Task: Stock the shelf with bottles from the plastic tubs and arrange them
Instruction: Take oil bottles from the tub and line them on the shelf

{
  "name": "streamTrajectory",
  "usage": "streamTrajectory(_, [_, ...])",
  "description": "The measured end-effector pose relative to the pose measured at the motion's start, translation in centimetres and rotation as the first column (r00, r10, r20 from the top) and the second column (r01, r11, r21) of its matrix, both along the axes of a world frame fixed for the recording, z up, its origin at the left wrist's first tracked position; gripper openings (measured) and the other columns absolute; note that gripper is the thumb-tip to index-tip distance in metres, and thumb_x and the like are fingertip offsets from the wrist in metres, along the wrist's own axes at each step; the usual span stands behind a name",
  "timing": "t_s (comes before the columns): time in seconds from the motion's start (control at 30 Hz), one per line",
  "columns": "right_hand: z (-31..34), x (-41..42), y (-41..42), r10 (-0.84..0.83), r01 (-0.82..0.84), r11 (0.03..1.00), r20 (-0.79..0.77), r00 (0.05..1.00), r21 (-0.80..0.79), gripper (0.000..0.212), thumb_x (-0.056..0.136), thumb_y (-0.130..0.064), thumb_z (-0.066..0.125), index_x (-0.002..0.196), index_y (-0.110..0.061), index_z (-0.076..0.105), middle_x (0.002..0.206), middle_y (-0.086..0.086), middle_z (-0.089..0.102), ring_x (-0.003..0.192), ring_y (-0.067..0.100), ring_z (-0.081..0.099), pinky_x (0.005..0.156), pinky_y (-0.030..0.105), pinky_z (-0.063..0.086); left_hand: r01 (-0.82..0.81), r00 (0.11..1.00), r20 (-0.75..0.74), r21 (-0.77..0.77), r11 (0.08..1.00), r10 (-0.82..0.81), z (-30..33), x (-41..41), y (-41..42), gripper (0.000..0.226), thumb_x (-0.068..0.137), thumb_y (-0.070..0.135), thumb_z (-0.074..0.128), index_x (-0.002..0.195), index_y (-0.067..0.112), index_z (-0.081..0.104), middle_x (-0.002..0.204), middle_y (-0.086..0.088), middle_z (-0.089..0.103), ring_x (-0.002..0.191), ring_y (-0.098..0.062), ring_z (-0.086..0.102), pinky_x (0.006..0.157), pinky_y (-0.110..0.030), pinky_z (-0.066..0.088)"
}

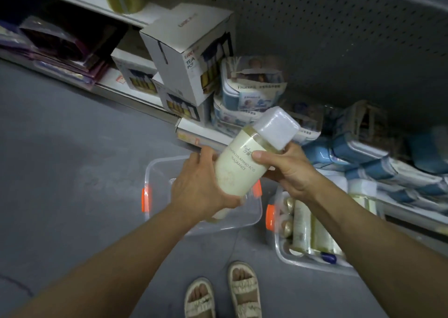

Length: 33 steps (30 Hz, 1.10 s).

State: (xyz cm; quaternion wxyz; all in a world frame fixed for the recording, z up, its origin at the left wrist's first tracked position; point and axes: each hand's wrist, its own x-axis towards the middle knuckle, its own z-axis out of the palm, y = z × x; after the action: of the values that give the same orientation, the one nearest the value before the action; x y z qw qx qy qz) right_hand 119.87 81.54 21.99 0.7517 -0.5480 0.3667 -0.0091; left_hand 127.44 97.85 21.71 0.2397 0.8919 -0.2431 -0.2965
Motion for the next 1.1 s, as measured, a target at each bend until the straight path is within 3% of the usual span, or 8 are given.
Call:
streamTrajectory(0.1, [0.5, -2.3, -1.6, 0.017, -0.019, 0.999, 0.049, 0.999, 0.042, 0.072, 0.038, -0.019, 0.083, 0.107, -0.010, 0.061, 0.092, 0.003, 0.073, 0.087, 0.020, 0.070, 0.066, 0.033, 0.056, -0.011, 0.930, -0.364, -0.160, 0.987, -0.049, 0.6, -0.7, -1.1, 0.086, 0.051, 0.032, 0.092, 0.117, 0.030, 0.039, 0.111, 0.013, 0.054, 0.101, -0.008, 0.054, 0.087, -0.037, 0.051])
streamTrajectory(0.17, [0.8, -3.9, -2.3, 0.051, -0.054, 0.997, 0.057, 0.997, 0.062, 0.066, 0.042, -0.017, 0.082, 0.104, -0.011, 0.061, 0.090, 0.003, 0.073, 0.088, 0.021, 0.070, 0.067, 0.034, 0.056, -0.015, 0.865, -0.494, -0.206, 0.978, -0.091, 0.4, -1.7, -1.7, 0.087, 0.046, 0.030, 0.091, 0.118, 0.032, 0.043, 0.110, 0.014, 0.060, 0.102, -0.006, 0.059, 0.087, -0.037, 0.053])
streamTrajectory(0.47, [-1.9, -12.9, -3.8, -0.057, 0.044, 0.978, 0.062, 0.996, 0.205, 0.068, 0.066, 0.005, 0.068, 0.130, -0.004, 0.048, 0.119, 0.013, 0.063, 0.111, 0.026, 0.061, 0.087, 0.034, 0.053, -0.020, 0.855, -0.515, -0.149, 0.989, -0.061, -2.8, -8.0, -5.1, 0.085, 0.031, 0.044, 0.084, 0.106, 0.035, 0.045, 0.104, 0.011, 0.064, 0.097, -0.010, 0.063, 0.084, -0.041, 0.055])
streamTrajectory(0.53, [-3.1, -16.0, -5.0, -0.122, 0.126, 0.988, -0.047, 0.991, 0.094, 0.067, 0.069, 0.011, 0.068, 0.130, -0.011, 0.049, 0.128, 0.011, 0.058, 0.118, 0.024, 0.056, 0.091, 0.034, 0.050, -0.055, 0.850, -0.526, -0.136, 0.989, -0.025, -3.3, -9.3, -6.0, 0.084, 0.039, 0.035, 0.090, 0.111, 0.030, 0.046, 0.106, 0.009, 0.064, 0.097, -0.012, 0.062, 0.084, -0.041, 0.054])
streamTrajectory(0.63, [-5.2, -20.8, -7.0, -0.318, 0.259, 0.939, -0.279, 0.906, -0.227, 0.055, 0.076, 0.011, 0.068, 0.122, -0.016, 0.053, 0.122, 0.007, 0.057, 0.116, 0.023, 0.055, 0.086, 0.027, 0.046, -0.123, 0.845, -0.533, -0.123, 0.985, 0.038, -4.7, -10.9, -7.4, 0.080, 0.050, 0.025, 0.092, 0.114, 0.026, 0.046, 0.105, 0.009, 0.064, 0.098, -0.012, 0.063, 0.080, -0.038, 0.053])
streamTrajectory(0.77, [-7.9, -25.4, -9.9, -0.439, 0.179, 0.839, -0.446, 0.780, -0.513, 0.062, 0.074, -0.001, 0.075, 0.128, -0.013, 0.049, 0.125, 0.004, 0.054, 0.109, 0.018, 0.052, 0.089, 0.031, 0.045, -0.153, 0.853, -0.515, -0.099, 0.983, 0.081, -6.3, -12.9, -9.8, 0.093, 0.032, 0.045, 0.087, 0.115, 0.027, 0.048, 0.106, 0.008, 0.068, 0.098, -0.015, 0.066, 0.083, -0.044, 0.056])
streamTrajectory(0.97, [-11.0, -25.1, -10.9, -0.417, -0.004, 0.759, -0.491, 0.765, -0.652, 0.071, 0.074, -0.014, 0.077, 0.135, -0.009, 0.040, 0.132, 0.010, 0.043, 0.122, 0.025, 0.043, 0.091, 0.030, 0.038, -0.188, 0.876, -0.461, -0.063, 0.980, 0.138, -9.1, -15.4, -12.7, 0.084, 0.051, 0.033, 0.091, 0.121, 0.026, 0.046, 0.110, 0.006, 0.065, 0.100, -0.017, 0.063, 0.085, -0.047, 0.055])
streamTrajectory(1.1, [-12.9, -24.5, -11.8, -0.484, -0.063, 0.739, -0.593, 0.643, -0.671, 0.080, 0.075, -0.022, 0.076, 0.140, -0.007, 0.030, 0.140, 0.016, 0.032, 0.129, 0.032, 0.032, 0.099, 0.036, 0.034, -0.213, 0.878, -0.441, -0.009, 0.977, 0.187, -10.7, -16.1, -13.3, 0.076, 0.057, 0.027, 0.091, 0.119, 0.025, 0.046, 0.109, 0.005, 0.064, 0.100, -0.019, 0.063, 0.085, -0.046, 0.054])
